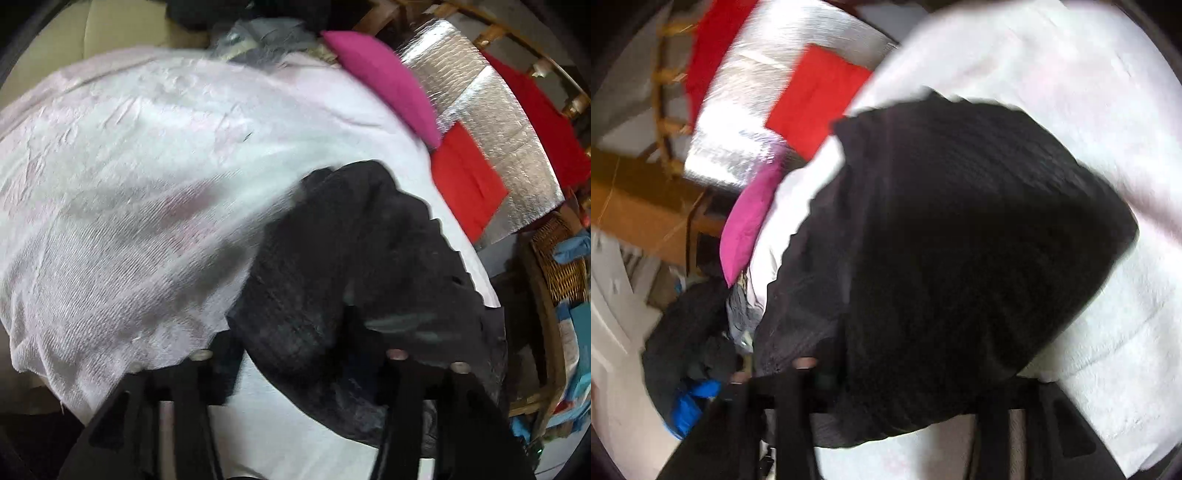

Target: Fold large clothes

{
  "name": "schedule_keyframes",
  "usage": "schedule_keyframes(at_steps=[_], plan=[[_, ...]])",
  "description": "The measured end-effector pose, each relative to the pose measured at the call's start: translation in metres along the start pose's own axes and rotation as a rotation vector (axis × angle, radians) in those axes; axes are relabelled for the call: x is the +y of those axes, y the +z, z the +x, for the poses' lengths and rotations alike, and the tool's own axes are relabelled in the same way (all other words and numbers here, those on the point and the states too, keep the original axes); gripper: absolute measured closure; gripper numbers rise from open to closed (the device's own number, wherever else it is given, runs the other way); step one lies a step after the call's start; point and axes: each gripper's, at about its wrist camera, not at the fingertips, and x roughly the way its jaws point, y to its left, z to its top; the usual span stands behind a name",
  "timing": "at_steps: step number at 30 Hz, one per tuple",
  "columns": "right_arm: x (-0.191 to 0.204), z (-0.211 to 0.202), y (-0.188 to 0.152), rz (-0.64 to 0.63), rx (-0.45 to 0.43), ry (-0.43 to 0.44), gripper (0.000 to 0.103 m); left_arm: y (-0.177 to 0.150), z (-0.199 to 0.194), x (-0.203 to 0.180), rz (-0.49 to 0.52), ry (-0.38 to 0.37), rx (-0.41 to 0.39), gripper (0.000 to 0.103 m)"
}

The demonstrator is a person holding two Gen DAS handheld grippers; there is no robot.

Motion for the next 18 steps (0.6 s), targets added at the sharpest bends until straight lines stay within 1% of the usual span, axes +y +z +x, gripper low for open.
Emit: schedule_keyframes(at_steps=[1, 2, 4, 6, 7, 8, 9, 10, 11, 12, 14, 16, 17, 18], plan=[[-0.003, -0.006, 0.003, 0.01, 0.007, 0.003, 0.044, 0.005, -0.002, 0.005, -0.023, -0.026, 0.031, 0.041], [-0.006, -0.014, 0.006, 0.007, 0.008, 0.011, 0.044, 0.008, -0.003, 0.008, -0.033, -0.037, 0.055, 0.037], [-0.008, -0.033, 0.012, -0.005, 0.019, 0.011, 0.044, 0.02, -0.008, 0.019, -0.042, -0.064, 0.144, 0.034], [-0.013, -0.053, 0.017, -0.024, 0.034, 0.013, 0.044, 0.026, -0.022, 0.032, -0.043, -0.105, 0.174, 0.033], [-0.017, -0.065, 0.02, -0.036, 0.018, -0.006, 0.043, 0.03, -0.033, 0.038, -0.029, -0.088, 0.162, 0.032], [-0.019, -0.079, 0.026, -0.055, -0.025, -0.04, 0.04, 0.032, -0.04, 0.041, -0.013, -0.066, 0.141, 0.029], [-0.02, -0.088, 0.032, -0.069, -0.062, -0.063, 0.033, 0.04, -0.051, 0.043, 0.025, -0.011, 0.081, 0.027], [-0.02, -0.096, 0.04, -0.085, -0.108, -0.088, 0.03, 0.043, -0.055, 0.044, 0.043, 0.015, 0.051, 0.023], [-0.02, -0.1, 0.048, -0.099, -0.135, -0.102, 0.026, 0.053, -0.055, 0.041, 0.069, 0.048, 0.019, 0.022], [-0.02, -0.097, 0.059, -0.113, -0.13, -0.108, 0.026, 0.057, -0.052, 0.04, 0.08, 0.055, 0.022, 0.022], [-0.018, -0.075, 0.082, -0.128, -0.069, -0.114, 0.026, 0.067, -0.033, 0.026, 0.108, 0.04, 0.065, 0.021], [-0.021, -0.05, 0.095, -0.119, 0.003, -0.112, 0.026, 0.069, -0.008, 0.011, 0.144, 0.033, 0.125, 0.021], [-0.027, -0.031, 0.101, -0.082, 0.069, -0.077, 0.026, 0.07, 0.004, 0.004, 0.166, 0.016, 0.157, 0.021], [-0.03, -0.019, 0.102, -0.051, 0.115, -0.053, 0.026, 0.071, 0.014, -0.002, 0.178, -0.001, 0.18, 0.021]])
